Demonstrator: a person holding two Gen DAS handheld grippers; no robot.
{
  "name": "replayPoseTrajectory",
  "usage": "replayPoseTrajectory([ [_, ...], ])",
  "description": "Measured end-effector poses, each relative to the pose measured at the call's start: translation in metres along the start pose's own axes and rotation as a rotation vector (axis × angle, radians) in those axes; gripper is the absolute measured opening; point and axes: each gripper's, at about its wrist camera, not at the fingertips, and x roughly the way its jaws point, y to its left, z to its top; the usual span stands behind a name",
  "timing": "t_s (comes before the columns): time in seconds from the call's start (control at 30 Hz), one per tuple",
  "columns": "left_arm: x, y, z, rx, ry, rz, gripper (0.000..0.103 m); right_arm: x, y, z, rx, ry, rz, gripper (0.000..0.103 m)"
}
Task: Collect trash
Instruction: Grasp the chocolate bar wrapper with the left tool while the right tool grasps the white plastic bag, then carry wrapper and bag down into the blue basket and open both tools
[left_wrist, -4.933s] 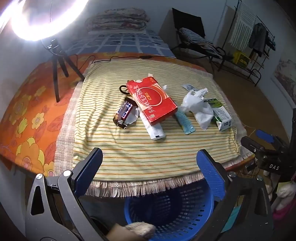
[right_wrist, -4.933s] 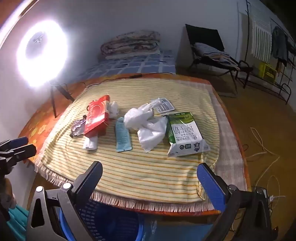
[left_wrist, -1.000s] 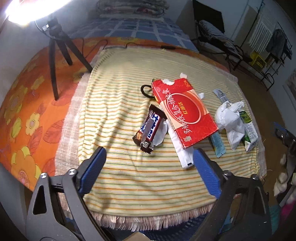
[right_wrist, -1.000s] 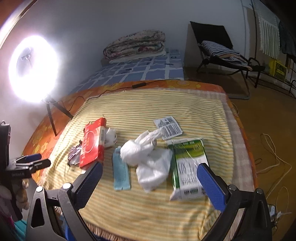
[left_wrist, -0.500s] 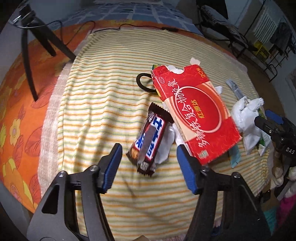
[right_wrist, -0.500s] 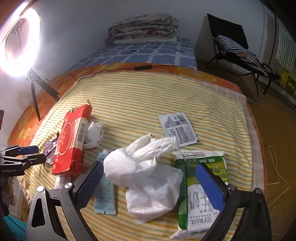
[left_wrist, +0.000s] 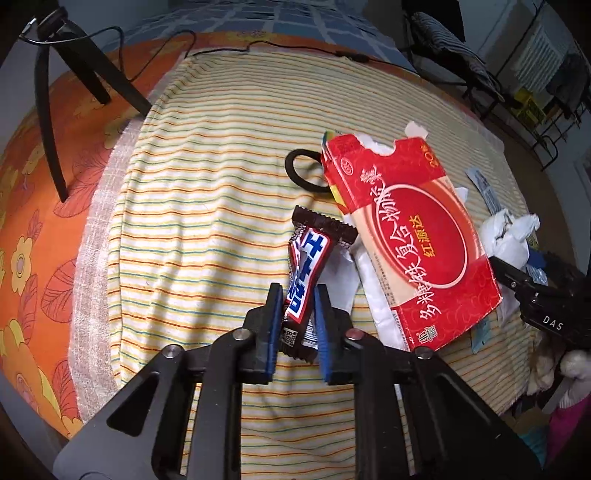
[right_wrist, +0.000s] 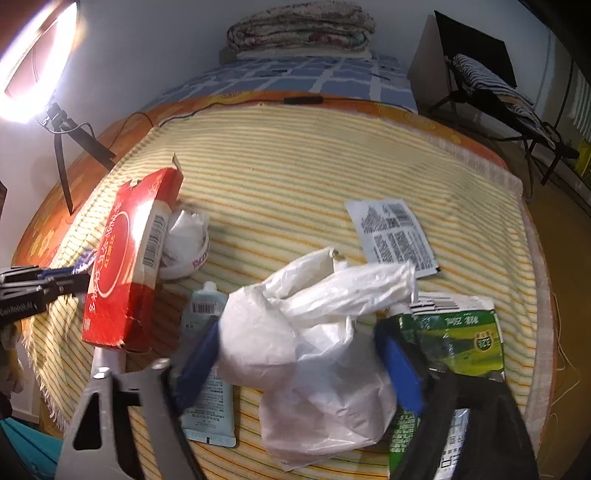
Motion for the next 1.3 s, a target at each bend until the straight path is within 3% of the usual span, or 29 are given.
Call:
replayPoseTrajectory([
  [0.1,-0.006,0.001,-0.003,0.008,-0.021,0.022,0.014,-0.001,-0.005,-0.002,0.054,0.009,0.069,0.053],
  [0.17,-0.011,0.003,-0.004,-0.001,-0.029,0.024,0.014,-0.001,-0.009,-0.003,0.085,0.014,0.098,0.049],
  [0.37,-0.043,0.010,-0.018,-0.007,-0.080,0.031,0.014,-0.016,-0.013,0.003,0.119,-0.035,0.140,0.047],
  [0.53,-0.081,0.008,-0.025,-0.030,-0.151,-0.006,0.014,-0.038,-0.006,0.015,0.122,-0.109,0.173,0.047],
  [0.77,-0.130,-0.015,-0.049,0.071,-0.225,-0.039,0.014,-0.097,0.022,0.002,0.070,-0.205,0.217,0.047],
  [0.97,-0.141,-0.028,-0.072,0.144,-0.195,-0.091,0.014,-0.134,0.036,-0.027,0.083,-0.232,0.227,0.048],
  [1.3,-0.138,-0.062,-0.136,0.296,-0.098,-0.155,0.014,-0.172,0.048,-0.095,0.102,-0.160,0.230,0.049],
])
